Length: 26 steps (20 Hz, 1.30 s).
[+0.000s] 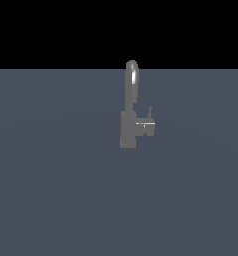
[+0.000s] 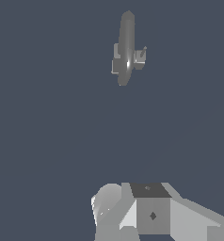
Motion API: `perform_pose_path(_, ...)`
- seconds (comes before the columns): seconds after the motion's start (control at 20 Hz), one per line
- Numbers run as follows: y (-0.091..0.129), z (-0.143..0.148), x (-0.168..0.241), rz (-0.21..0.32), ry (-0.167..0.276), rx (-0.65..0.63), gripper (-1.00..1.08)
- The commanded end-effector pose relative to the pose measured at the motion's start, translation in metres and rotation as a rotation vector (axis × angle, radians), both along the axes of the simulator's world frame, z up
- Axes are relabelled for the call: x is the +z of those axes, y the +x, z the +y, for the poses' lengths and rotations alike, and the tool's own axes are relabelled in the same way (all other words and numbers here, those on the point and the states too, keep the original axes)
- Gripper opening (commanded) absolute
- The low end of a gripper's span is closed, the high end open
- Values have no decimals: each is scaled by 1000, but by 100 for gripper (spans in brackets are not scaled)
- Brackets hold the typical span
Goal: Turn on the faucet by rotating a designated handle.
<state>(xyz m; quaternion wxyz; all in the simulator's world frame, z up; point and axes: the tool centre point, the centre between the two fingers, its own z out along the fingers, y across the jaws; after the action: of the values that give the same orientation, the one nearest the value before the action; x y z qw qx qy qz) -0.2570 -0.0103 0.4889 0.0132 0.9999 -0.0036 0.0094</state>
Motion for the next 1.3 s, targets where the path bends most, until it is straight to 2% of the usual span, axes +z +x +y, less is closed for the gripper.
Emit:
perform_pose_path(0.0,0,0,0,0,0,0,-100)
perform_pose_path(0.3,5,0,0,10,11,-11,-100)
perform_pose_path(0.6,20,0,-2,42,44,-45,-100)
perform_pose_path(0.9,45,-1,-5,96,100,-103,-100)
perform_pose_path(1.25,84,-6,-13,183,190,-194,-100)
